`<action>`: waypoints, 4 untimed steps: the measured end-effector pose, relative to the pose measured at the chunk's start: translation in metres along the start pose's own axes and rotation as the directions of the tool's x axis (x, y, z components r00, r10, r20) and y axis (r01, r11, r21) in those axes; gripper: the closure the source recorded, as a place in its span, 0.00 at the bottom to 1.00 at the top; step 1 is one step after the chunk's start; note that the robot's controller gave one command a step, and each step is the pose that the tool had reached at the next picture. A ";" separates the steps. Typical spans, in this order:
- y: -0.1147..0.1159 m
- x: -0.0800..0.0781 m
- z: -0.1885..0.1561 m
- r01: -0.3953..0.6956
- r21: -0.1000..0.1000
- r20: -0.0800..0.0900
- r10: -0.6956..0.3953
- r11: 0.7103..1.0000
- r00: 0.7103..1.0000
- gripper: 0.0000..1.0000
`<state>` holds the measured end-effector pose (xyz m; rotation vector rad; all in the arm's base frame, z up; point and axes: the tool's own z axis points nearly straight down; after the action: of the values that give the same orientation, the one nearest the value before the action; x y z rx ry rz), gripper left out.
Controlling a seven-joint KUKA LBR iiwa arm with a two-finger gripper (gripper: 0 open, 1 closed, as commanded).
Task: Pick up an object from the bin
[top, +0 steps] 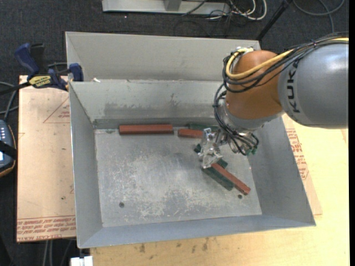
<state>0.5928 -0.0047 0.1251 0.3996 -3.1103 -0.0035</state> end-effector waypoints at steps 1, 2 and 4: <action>-0.052 -0.033 0.000 -0.007 0.003 0.008 0.007 1.000 1.000 0.00; -0.052 -0.034 0.000 -0.007 0.002 0.009 0.007 1.000 1.000 0.00; -0.069 0.043 0.048 -0.173 0.006 0.023 0.172 0.985 0.985 1.00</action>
Offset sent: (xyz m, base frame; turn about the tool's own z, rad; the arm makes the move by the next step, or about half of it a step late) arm 0.0000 0.0000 0.0000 0.0000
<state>0.5680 -0.0820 0.0772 0.1296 -3.1559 0.0052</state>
